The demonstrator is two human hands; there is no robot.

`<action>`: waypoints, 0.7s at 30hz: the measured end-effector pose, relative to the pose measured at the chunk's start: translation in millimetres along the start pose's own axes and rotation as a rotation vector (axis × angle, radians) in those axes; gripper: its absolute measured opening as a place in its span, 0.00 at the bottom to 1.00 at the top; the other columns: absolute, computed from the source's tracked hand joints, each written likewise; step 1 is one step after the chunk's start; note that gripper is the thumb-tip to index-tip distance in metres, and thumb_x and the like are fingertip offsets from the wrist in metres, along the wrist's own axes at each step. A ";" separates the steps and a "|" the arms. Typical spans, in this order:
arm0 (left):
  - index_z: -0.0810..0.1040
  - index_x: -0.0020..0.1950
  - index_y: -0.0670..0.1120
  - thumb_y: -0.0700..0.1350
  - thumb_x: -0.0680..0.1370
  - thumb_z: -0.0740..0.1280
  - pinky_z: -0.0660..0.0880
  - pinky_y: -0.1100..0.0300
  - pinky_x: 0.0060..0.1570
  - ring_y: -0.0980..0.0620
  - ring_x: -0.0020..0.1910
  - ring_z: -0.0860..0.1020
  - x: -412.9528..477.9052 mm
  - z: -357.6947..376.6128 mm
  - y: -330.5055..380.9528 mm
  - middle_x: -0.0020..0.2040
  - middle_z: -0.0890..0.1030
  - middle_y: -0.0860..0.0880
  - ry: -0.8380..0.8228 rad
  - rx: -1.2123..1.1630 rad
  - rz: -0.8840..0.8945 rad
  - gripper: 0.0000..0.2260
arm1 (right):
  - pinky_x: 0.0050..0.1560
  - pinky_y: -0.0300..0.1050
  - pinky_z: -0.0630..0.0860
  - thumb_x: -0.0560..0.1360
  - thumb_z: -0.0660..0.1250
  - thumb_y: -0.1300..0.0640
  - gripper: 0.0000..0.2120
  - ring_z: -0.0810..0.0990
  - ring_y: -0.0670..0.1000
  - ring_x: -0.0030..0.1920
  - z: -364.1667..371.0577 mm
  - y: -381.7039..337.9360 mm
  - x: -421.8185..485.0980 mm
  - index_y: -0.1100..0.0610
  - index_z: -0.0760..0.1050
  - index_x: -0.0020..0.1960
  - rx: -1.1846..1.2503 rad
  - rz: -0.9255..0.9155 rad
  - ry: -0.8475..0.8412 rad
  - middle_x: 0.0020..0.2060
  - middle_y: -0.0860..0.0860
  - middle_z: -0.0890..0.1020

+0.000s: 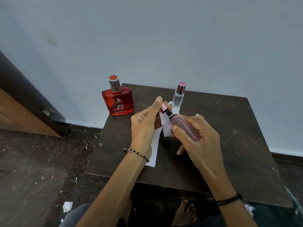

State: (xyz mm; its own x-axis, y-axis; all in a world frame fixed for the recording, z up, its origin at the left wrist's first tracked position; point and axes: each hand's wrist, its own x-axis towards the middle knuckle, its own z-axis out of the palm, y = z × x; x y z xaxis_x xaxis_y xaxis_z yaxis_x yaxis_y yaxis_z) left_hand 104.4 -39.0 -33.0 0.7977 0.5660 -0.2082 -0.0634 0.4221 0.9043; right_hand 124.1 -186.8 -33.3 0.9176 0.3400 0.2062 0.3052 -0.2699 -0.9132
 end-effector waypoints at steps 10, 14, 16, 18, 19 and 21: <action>0.89 0.42 0.49 0.52 0.78 0.72 0.83 0.57 0.46 0.49 0.45 0.88 -5.4 -1.4 -2.6 0.42 0.89 0.47 -0.124 0.189 0.071 0.10 | 0.31 0.41 0.82 0.70 0.73 0.42 0.24 0.85 0.49 0.37 -1.0 2.9 -0.5 0.51 0.81 0.63 0.091 0.088 -0.004 0.51 0.44 0.85; 0.89 0.45 0.47 0.57 0.75 0.73 0.79 0.45 0.59 0.46 0.49 0.87 -12.4 3.3 1.7 0.44 0.89 0.45 -0.167 0.217 0.043 0.14 | 0.27 0.35 0.78 0.69 0.75 0.43 0.16 0.83 0.46 0.29 -0.1 0.8 -1.2 0.46 0.84 0.56 0.326 0.183 0.049 0.46 0.39 0.87; 0.89 0.46 0.46 0.57 0.76 0.73 0.77 0.41 0.64 0.44 0.51 0.86 -17.8 8.5 4.4 0.45 0.89 0.44 -0.160 0.231 0.030 0.15 | 0.29 0.34 0.79 0.68 0.75 0.44 0.13 0.85 0.45 0.34 -1.3 -0.3 -1.5 0.43 0.83 0.52 0.409 0.227 0.069 0.44 0.35 0.86; 0.89 0.48 0.45 0.56 0.76 0.72 0.77 0.42 0.63 0.45 0.52 0.86 -20.4 13.2 7.1 0.46 0.89 0.44 -0.170 0.261 0.012 0.15 | 0.32 0.35 0.80 0.67 0.76 0.43 0.14 0.87 0.44 0.41 -4.2 1.3 -1.5 0.43 0.84 0.52 0.455 0.267 0.078 0.45 0.36 0.87; 0.88 0.49 0.44 0.56 0.77 0.72 0.78 0.42 0.62 0.43 0.51 0.86 -20.5 16.7 9.4 0.47 0.88 0.42 -0.178 0.262 -0.004 0.16 | 0.35 0.35 0.81 0.68 0.76 0.43 0.15 0.87 0.43 0.44 -6.3 2.6 -1.5 0.44 0.85 0.53 0.466 0.278 0.076 0.46 0.38 0.88; 0.88 0.49 0.42 0.60 0.77 0.70 0.79 0.45 0.60 0.42 0.51 0.85 -18.7 25.4 13.9 0.47 0.87 0.39 -0.148 0.279 -0.052 0.21 | 0.40 0.31 0.80 0.69 0.76 0.44 0.16 0.86 0.40 0.49 -10.7 3.4 -0.7 0.46 0.86 0.55 0.462 0.286 0.074 0.48 0.40 0.88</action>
State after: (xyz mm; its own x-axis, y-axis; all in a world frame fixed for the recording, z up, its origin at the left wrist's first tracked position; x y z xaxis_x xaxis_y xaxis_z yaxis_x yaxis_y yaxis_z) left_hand 103.8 -61.7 -7.2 0.8756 0.4306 -0.2187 0.1301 0.2258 0.9654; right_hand 127.3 -197.6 -32.8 0.9681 0.2422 -0.0638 -0.0872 0.0873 -0.9924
